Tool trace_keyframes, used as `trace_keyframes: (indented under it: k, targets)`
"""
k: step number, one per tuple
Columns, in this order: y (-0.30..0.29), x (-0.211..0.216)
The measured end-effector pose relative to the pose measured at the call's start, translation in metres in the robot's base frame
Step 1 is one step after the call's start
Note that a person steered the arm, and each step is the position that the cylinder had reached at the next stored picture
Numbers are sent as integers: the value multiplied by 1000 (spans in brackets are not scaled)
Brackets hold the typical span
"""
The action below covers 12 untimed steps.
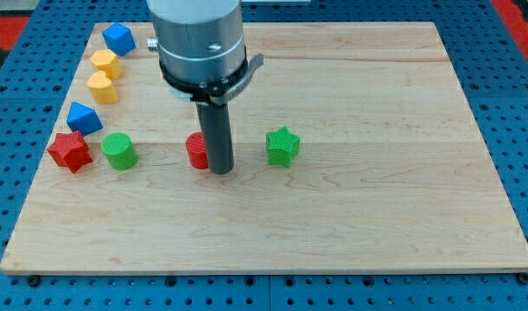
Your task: Move the red circle towards the top left of the board
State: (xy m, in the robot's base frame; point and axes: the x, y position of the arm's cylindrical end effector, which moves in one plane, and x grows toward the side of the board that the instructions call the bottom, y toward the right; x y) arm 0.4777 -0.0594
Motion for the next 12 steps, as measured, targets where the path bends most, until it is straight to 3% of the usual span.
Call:
trace_keyframes:
  k: [2,4,7,10,12]
  targets:
    - [-37,-35]
    - [-59,-17]
    - [-80,-104]
    - [-117,-106]
    - [-98,-145]
